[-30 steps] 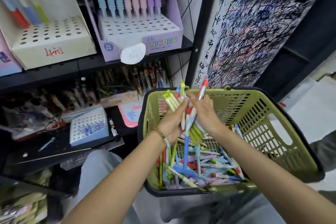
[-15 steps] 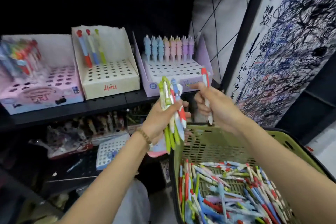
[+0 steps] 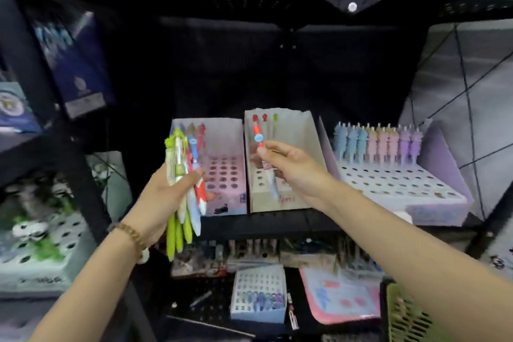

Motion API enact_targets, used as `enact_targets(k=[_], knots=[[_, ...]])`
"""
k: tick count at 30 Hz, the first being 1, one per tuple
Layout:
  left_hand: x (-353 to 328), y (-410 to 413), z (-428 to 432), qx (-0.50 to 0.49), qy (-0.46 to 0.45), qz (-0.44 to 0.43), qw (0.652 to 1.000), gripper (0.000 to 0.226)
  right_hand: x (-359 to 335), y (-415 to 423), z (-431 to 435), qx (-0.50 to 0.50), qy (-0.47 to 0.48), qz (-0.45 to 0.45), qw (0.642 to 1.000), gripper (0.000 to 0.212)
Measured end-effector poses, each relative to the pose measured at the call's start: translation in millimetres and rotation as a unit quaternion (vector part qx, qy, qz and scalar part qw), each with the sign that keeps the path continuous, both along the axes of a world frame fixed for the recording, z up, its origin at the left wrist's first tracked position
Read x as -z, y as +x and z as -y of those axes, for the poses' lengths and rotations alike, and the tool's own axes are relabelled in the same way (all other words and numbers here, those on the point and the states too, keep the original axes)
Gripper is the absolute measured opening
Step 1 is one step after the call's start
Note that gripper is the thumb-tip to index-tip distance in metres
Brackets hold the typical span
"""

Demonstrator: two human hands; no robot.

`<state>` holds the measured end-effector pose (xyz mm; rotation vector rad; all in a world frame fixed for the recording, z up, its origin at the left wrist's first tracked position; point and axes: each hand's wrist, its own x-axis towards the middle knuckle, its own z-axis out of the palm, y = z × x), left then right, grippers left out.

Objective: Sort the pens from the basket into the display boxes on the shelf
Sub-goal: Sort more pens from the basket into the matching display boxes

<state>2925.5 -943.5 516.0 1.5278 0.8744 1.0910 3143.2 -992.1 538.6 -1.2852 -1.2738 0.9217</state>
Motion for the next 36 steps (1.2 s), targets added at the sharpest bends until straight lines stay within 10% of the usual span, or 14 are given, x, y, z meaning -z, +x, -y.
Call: enact_targets(k=[10,36], knots=[[-1,-41,-35,-0.062,0.01,0.025,0.998,0.03,-24,-42,-79,0.056,0.122,-0.011,0.991,0.014],[5,-23,-75,-0.039,-0.03,0.112,0.993,0.032,-19,-37,-162,0.117,0.034,0.166,0.979,0.018]])
